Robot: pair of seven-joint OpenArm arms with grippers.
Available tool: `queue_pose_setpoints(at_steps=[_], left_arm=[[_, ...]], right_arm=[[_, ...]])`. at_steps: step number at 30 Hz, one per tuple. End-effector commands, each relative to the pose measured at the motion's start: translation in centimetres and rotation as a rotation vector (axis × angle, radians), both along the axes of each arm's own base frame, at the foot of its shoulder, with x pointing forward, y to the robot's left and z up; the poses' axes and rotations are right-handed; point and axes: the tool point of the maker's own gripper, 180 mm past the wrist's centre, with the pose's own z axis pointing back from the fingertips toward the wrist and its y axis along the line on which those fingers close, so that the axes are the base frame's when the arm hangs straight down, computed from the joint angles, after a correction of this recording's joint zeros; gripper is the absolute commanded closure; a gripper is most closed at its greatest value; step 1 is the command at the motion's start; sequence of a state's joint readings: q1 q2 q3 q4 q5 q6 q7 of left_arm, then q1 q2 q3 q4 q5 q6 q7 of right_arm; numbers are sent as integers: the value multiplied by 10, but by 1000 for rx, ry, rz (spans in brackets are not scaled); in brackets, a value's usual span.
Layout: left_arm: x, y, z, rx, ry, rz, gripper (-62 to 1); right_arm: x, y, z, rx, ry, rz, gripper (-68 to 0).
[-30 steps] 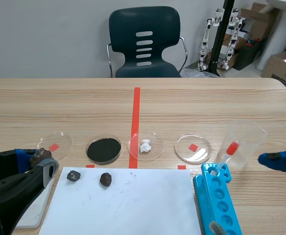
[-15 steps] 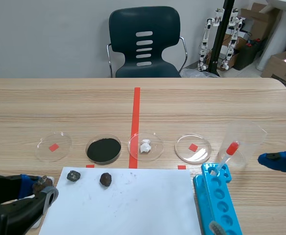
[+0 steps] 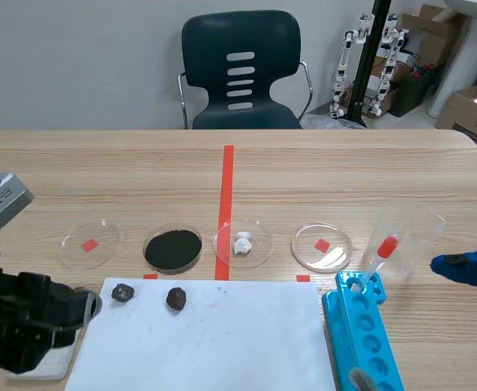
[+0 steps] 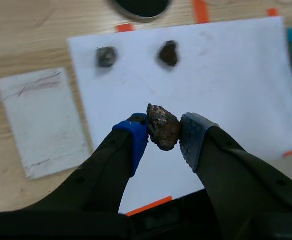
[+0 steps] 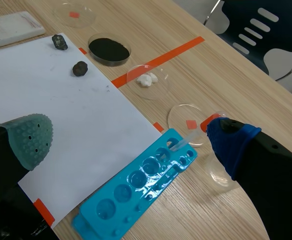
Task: Rub the mineral on the streak plate below the first streak
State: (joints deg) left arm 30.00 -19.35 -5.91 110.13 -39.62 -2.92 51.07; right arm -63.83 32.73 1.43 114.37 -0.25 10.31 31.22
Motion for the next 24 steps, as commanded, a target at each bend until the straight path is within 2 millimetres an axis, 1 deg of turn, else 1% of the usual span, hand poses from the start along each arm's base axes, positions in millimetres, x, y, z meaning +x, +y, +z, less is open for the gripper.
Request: queue_pose_setpoints(at_steps=[1,3,7,12,18,24], left_arm=[[3,3,-8,6,35,23,-105],[6,8,-19,13,86,44,-105],[14,12,-33,34,162,66,-105],[18,17,-44,94,249,98,-105],[15,28,-57,171,359,141,-105],[13,42,-66,221,427,190,-105]], right_arm=[[3,0,6,10,-23,3,-655],[3,0,6,10,-23,3,-655],[3,0,6,10,-23,3,-655],[3,0,6,10,-23,3,-655],[3,0,6,10,-23,3,-655],[3,0,6,10,-23,3,-655]])
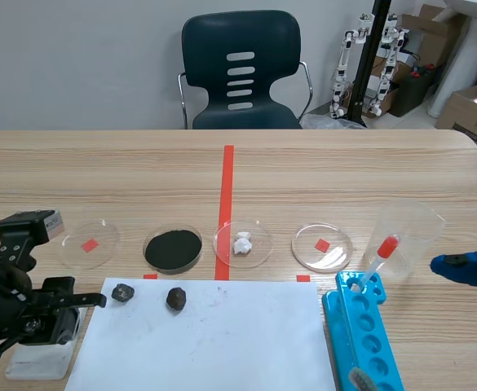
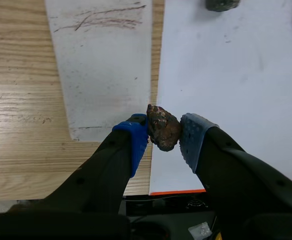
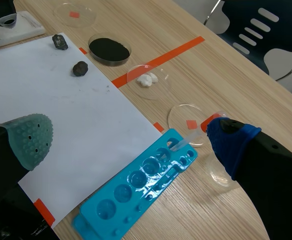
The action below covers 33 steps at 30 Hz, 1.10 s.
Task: Rub the mineral on the streak plate below the first streak
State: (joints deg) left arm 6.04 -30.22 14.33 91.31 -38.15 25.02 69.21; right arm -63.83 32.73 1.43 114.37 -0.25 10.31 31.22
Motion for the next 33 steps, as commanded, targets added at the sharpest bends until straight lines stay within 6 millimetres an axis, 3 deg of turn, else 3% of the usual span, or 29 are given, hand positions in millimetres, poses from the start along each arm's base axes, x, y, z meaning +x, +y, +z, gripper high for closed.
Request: queue_pose_setpoints(at_steps=[1,13,33], left_arm=[[1,4,0,4,6,15,-105],[2,25,-16,46,51,70,-105],[-1,34,-33,59,57,31,-105]], right_arm=[[3,0,6,9,-23,3,-655],[3,0,6,10,-23,3,-655],[3,0,6,10,-23,3,-655]])
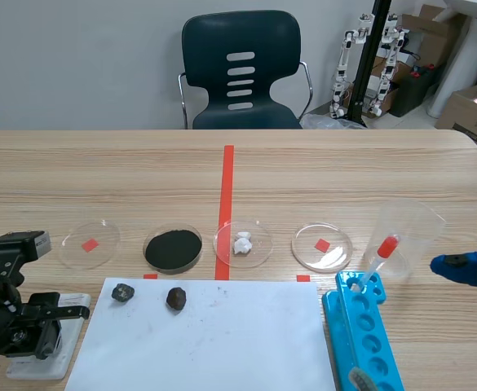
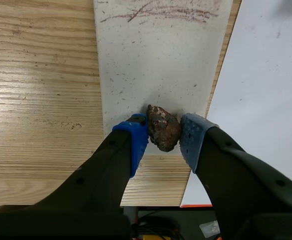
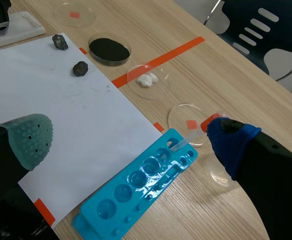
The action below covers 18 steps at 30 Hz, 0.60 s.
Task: Rub the mineral on the streak plate below the first streak
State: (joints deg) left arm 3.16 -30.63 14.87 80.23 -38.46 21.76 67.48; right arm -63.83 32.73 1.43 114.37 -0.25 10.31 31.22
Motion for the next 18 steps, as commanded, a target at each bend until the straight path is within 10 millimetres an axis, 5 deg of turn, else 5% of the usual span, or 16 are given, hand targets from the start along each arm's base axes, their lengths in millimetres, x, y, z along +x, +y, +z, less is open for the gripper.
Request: queue_pose_setpoints(at_steps=[1,18], left_arm=[[4,2,-2,7,-24,0,-105],[9,-40,1,-184,-58,-36,-105]], right_arm=[[3,0,6,10,-23,3,-655],[3,0,6,10,-23,3,-655]])
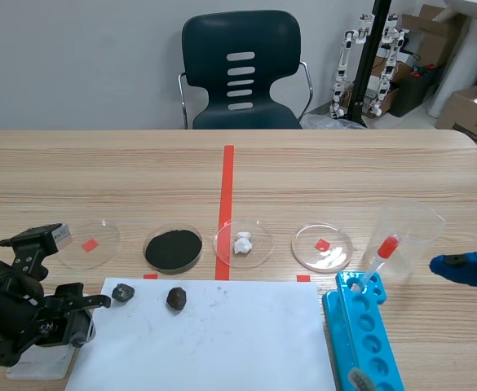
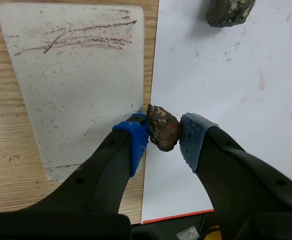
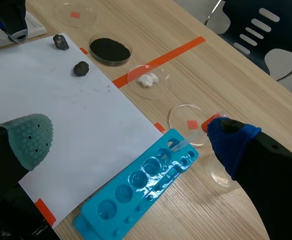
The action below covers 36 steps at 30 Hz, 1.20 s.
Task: Rub the mineral on the streak plate below the first streak
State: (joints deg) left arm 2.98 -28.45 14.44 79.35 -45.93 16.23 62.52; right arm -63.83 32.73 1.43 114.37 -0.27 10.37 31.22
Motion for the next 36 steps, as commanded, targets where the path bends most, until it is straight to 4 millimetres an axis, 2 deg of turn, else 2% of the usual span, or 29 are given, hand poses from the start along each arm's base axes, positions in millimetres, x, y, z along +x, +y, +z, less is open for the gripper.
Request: queue_pose_setpoints(at_steps=[1,13,22,27,36], left_arm=[[-2,-1,-1,1,7,-8,-105],[-13,54,-5,300,68,45,-105],[-13,66,-3,365,67,74,-105],[-14,60,-4,332,75,71,-105],[-11,18,-7,106,46,18,-105]], right_arm=[[3,0,6,10,-24,2,-655],[3,0,6,10,-24,2,-655],[3,0,6,10,-24,2,-655],[3,0,6,10,-24,2,-655],[3,0,6,10,-24,2,-655]])
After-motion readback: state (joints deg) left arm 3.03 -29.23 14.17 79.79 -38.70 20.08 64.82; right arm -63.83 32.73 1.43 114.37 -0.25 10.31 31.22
